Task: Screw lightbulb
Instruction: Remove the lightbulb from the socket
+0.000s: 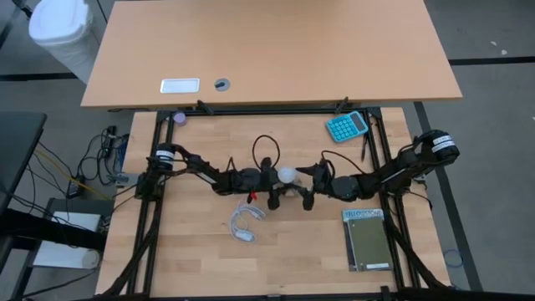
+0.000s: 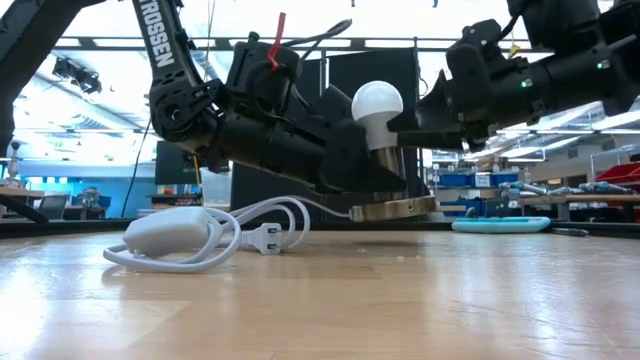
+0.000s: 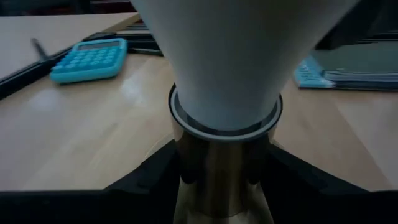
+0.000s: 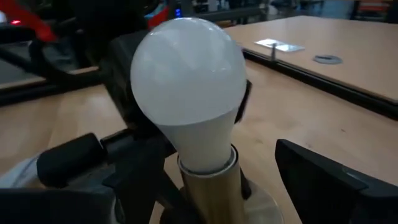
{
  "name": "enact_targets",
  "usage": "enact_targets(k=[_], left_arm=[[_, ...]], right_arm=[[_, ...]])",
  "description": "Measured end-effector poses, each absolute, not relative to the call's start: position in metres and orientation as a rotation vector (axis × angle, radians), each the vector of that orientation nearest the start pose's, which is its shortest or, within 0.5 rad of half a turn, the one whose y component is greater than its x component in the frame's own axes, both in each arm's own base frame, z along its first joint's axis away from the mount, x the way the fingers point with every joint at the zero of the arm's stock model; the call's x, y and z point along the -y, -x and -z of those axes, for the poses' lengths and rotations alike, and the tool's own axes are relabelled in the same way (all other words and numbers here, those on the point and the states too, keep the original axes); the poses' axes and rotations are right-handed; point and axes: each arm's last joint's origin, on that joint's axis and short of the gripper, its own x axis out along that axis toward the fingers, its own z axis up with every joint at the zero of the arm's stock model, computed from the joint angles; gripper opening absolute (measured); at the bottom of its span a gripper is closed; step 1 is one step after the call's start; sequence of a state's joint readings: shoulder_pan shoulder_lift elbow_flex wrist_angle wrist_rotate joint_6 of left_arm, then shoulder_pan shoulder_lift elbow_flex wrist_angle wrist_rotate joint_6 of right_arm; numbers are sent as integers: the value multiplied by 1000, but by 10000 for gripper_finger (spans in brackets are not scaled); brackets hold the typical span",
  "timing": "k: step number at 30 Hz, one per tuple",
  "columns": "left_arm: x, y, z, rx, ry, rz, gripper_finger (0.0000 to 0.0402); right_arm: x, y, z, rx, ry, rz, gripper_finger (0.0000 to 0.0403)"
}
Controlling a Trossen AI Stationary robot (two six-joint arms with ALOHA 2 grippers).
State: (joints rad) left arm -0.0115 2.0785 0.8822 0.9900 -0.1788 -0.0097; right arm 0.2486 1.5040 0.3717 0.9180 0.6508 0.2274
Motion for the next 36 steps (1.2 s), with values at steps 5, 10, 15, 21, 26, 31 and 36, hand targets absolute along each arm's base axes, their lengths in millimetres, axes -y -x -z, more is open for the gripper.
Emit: enact_targets(k=[5, 10, 15, 21, 26, 31, 36], left_arm=[[1, -387, -106, -224, -23, -265, 195], [2, -386, -106, -223, -9, -336, 195], [4, -385, -104, -244, -20, -400, 195], [11, -384, -103, -253, -42, -424, 195], [15, -383, -102, -261, -50, -430, 195], [16, -383, -102, -257, -52, -448, 195], [16, -383, -103, -252, -50, -449, 195]], right_arm=[[-48, -244, -151, -122, -187, 482, 307], [-56, -253, -144, -117, -201, 567, 307], [-68, -273, -141, -108, -175, 626, 307], [-71, -286, -139, -96, -171, 667, 307], [-69, -289, -137, -95, -167, 689, 307], [-62, -291, -137, -109, -168, 665, 307], [-52, -294, -137, -122, -150, 662, 307]])
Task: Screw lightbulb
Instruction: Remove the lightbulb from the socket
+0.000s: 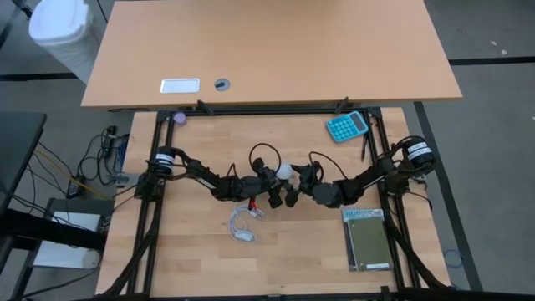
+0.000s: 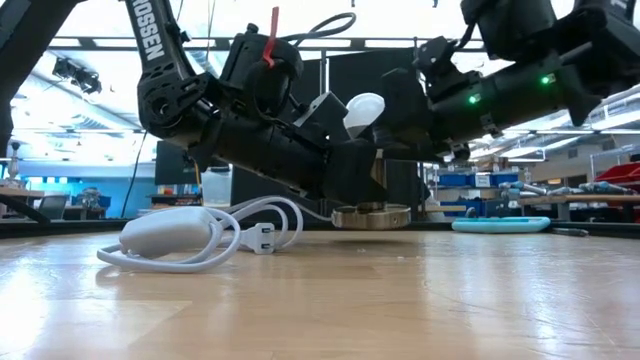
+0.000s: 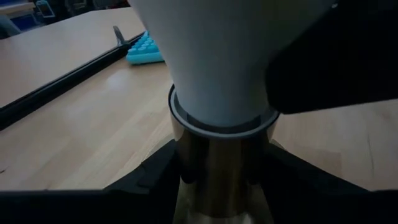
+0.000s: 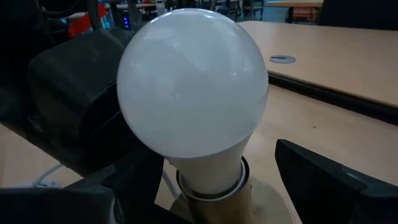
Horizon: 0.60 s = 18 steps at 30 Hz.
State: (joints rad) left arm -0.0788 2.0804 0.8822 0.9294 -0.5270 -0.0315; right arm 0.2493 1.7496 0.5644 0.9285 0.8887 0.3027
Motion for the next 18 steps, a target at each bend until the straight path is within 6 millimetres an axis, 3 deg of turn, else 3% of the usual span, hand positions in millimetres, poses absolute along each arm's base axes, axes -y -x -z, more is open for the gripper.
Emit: enact_targets(k=[14, 18], left_arm=[[16, -384, -104, -238, -44, -430, 195], [16, -384, -105, -231, -43, -414, 195]], right_arm=[[-41, -297, -137, -139, -117, 638, 306], [-40, -298, -137, -144, -113, 621, 280]])
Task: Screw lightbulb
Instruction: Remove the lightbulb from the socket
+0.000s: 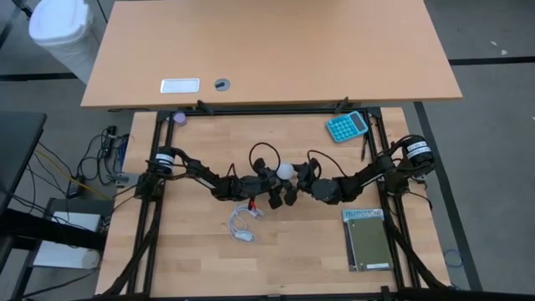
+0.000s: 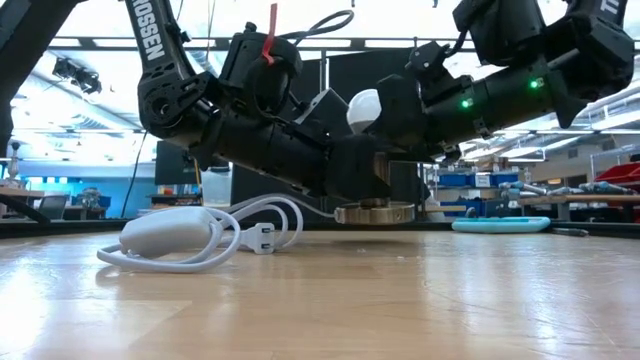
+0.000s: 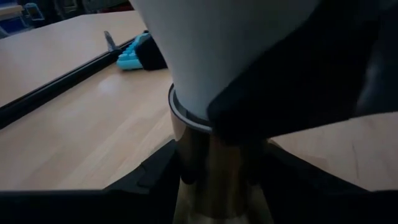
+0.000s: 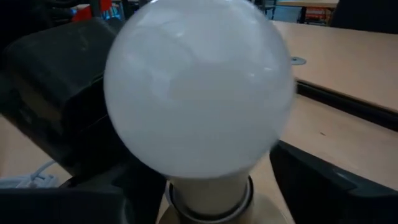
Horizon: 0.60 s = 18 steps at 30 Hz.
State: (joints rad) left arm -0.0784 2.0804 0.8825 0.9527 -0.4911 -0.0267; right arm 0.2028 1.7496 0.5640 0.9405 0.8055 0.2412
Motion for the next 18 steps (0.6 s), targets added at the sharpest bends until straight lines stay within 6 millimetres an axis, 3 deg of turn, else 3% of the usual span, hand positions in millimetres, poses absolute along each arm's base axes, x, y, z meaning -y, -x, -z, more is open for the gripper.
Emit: enact_targets(k=[9, 18], left_arm=[[17, -384, -105, -237, -62, -397, 195], [18, -385, -105, -241, -66, -371, 195]], right_arm=[[-40, -298, -137, -155, -101, 595, 178], [-41, -298, -136, -161, -99, 579, 177]])
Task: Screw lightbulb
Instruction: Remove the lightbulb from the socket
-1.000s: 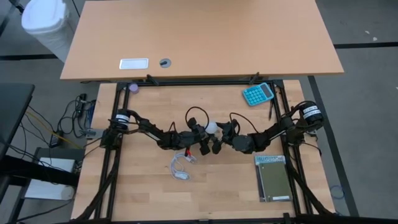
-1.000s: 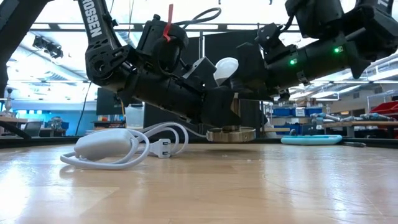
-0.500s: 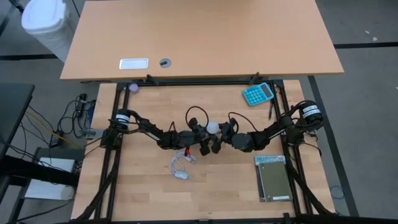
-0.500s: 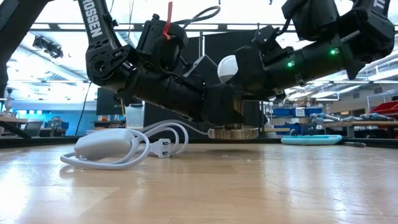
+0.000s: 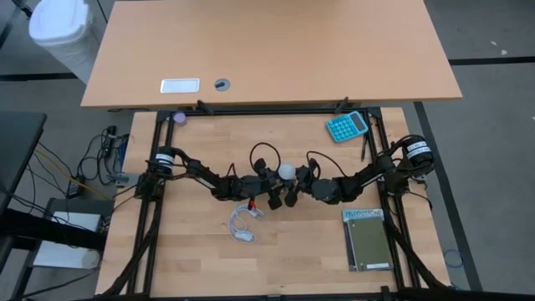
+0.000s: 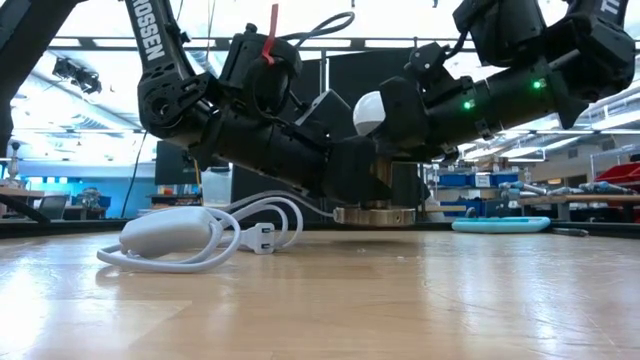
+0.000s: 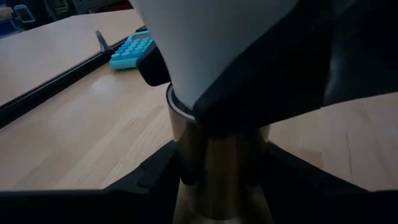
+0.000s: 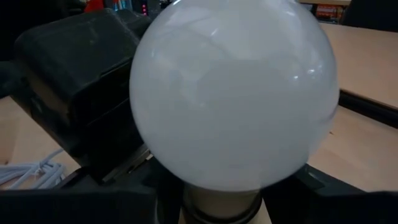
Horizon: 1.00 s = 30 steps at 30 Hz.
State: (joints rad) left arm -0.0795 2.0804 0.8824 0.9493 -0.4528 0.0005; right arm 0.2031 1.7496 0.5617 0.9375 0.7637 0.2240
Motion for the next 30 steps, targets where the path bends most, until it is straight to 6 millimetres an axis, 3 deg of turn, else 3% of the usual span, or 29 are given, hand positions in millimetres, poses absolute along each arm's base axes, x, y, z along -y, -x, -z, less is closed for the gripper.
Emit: enact_targets(k=[14, 30], left_arm=[[20, -384, -102, -264, -96, -249, 195], [6, -386, -107, -194, -74, 142, 195]], right_arm=[[-43, -289, -131, -158, -109, 466, 167], [-48, -285, -134, -117, -31, 167, 166]])
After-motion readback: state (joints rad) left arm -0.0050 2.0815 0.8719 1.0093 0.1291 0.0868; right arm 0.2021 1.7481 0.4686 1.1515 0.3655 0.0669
